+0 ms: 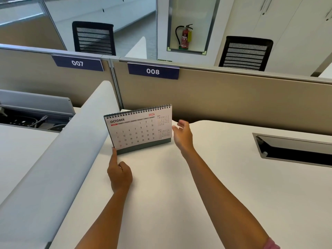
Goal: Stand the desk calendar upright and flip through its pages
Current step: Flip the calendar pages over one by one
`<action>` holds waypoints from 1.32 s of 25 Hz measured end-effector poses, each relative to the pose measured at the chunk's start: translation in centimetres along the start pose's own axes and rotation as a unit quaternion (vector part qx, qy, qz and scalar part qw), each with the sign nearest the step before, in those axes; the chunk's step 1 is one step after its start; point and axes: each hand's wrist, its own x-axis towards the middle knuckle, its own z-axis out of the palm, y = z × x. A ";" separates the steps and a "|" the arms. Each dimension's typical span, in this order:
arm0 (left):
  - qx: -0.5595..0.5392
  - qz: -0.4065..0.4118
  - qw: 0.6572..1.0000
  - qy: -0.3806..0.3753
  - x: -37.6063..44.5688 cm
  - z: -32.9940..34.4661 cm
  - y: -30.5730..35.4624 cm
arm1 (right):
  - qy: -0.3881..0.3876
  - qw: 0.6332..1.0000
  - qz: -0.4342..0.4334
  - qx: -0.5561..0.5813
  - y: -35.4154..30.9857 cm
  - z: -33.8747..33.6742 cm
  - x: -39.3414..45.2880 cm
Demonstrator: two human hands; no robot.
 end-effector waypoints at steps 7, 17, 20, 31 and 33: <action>-0.010 0.002 1.000 0.003 -0.1 -0.1 0.0 | -0.090 0.989 -0.020 -0.116 3.0 1.6 -0.9; -0.014 0.000 1.000 0.002 0.0 0.1 -0.3 | 0.030 0.995 -0.050 -0.081 3.8 2.0 -3.8; -0.016 -0.002 1.000 0.005 0.1 0.1 -0.4 | 0.060 0.996 -0.054 -0.031 3.8 1.5 -3.9; -0.029 -0.025 0.999 0.000 0.2 0.1 -0.5 | 0.035 0.996 0.005 0.078 3.2 0.4 -3.9; -0.036 -0.019 0.999 -0.004 0.1 -0.1 -0.4 | -0.008 0.988 0.030 0.154 2.6 0.1 -4.1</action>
